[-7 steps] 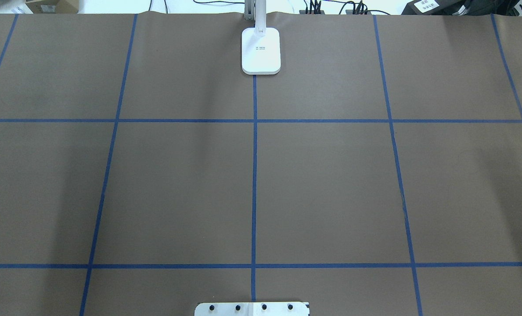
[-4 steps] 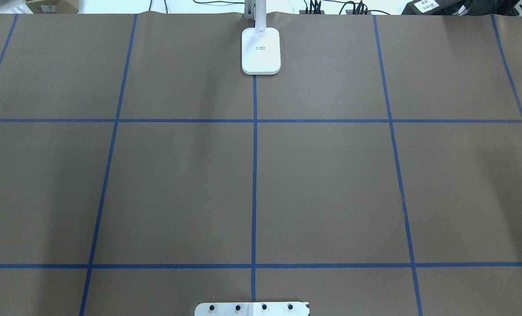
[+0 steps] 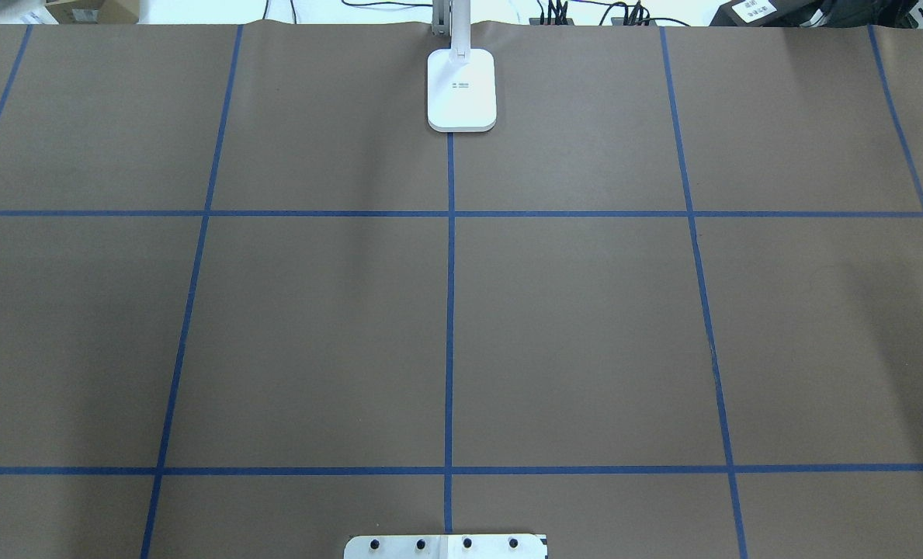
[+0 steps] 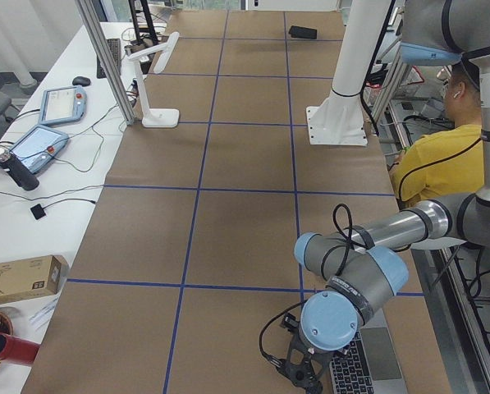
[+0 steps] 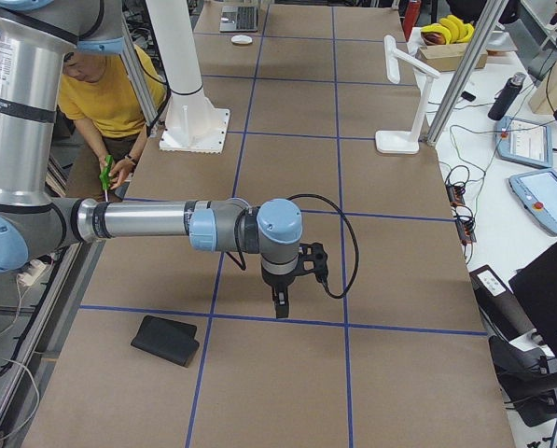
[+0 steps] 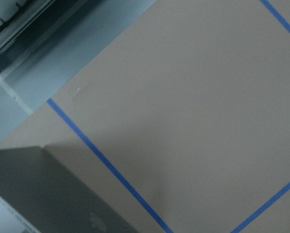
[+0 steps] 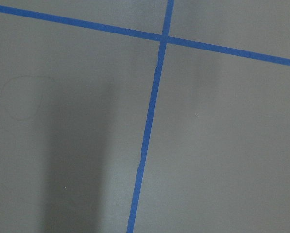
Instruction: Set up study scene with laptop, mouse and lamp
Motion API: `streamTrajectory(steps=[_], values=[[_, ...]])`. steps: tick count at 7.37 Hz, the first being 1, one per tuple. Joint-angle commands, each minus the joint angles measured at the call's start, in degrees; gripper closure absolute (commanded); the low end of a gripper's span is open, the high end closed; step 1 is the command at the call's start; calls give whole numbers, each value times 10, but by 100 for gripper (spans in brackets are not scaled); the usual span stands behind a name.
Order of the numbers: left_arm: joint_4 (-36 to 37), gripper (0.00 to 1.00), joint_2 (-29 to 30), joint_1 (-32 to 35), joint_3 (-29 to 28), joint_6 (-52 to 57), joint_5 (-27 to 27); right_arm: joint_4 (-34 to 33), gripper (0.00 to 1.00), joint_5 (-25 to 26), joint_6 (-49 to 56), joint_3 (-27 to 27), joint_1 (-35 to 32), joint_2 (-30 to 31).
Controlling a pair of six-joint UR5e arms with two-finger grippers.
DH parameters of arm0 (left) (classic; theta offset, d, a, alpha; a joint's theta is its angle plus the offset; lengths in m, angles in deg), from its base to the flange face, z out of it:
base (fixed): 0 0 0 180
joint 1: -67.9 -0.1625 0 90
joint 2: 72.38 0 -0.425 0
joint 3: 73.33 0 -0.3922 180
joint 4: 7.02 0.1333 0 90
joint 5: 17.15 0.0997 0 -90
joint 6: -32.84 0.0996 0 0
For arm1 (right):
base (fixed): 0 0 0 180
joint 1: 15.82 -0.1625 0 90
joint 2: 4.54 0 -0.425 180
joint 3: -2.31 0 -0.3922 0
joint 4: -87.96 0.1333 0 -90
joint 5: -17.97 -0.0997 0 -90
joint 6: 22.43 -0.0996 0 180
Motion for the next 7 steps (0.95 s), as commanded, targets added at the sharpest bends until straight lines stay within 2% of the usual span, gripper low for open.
streamTrajectory(steps=[1, 4, 5, 6, 7], values=[[74, 1, 0, 2, -21, -34, -39, 0, 0, 1, 0, 2, 0, -1], [69, 1, 47, 2, -120, -34, -78, 0, 0, 1, 0, 2, 0, -2], [69, 10, 49, 6, -123, -33, -78, 0, 0, 1, 0, 3, 0, -2], [67, 45, 44, 12, -123, -26, -78, 0, 0, 1, 0, 3, -1, -2], [66, 76, 40, 15, -121, -25, -76, 0, 0, 1, 0, 3, 0, -2]])
